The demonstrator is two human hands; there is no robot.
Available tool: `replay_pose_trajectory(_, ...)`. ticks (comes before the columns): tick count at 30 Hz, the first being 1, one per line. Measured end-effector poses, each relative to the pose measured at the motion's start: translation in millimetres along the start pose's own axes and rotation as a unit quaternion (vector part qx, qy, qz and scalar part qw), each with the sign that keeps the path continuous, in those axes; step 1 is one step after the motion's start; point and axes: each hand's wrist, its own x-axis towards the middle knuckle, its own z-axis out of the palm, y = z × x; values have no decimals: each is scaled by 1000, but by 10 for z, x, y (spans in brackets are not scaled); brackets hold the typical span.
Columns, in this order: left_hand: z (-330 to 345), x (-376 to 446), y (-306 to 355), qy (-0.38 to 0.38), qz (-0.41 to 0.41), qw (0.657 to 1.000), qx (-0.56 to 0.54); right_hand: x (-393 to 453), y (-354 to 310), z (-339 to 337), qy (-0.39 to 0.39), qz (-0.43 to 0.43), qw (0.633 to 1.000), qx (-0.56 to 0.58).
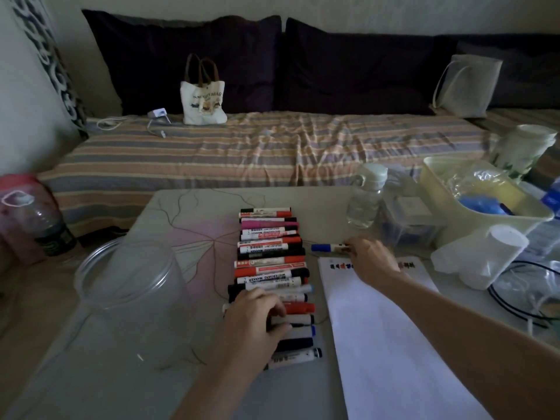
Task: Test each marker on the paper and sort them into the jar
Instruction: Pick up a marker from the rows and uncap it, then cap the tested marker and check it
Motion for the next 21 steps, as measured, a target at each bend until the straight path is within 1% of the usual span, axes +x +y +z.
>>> replay_pose_trajectory(2, -15, -11, -55, -10, 5, 1000, -13, -176, -83, -69, 59, -52, 996, 38)
replay_pose_trajectory(4, -63, -51, -65, -17, 2, 1000, -19, -494, -268, -173, 105, -142, 979, 98)
replay_pose_trajectory(6, -119, -85, -80, -29, -5, 998, -48, -917, -476, -280, 102, -228, 959, 137)
replay_pose_trajectory(8, -187, -143, -122, -64, -14, 996, -67, -1331, -641, -341, 59, -272, 948, 155)
replay_pose_trajectory(10, -258, -226, -167, -108, -14, 992, -64, -1617, -743, -314, 22, -290, 947, 136)
replay_pose_trajectory(12, -340, -324, -188, -137, -22, 990, -38, -1753, -804, -191, -10, -293, 950, 105)
replay_pose_trajectory(14, -398, -424, -206, -155, -32, 987, 10, -1793, -858, -85, -9, -300, 951, 76)
replay_pose_trajectory(18, -459, -550, -246, -158, -45, 983, 78, -1791, -875, 2, 3, -313, 949, 43)
replay_pose_trajectory(20, -471, -589, -234, -154, -40, 983, 91, -1805, -874, -5, -4, -314, 949, 32)
replay_pose_trajectory(21, -468, -600, -234, -143, -34, 986, 80, -1813, -881, -42, -12, -307, 951, 29)
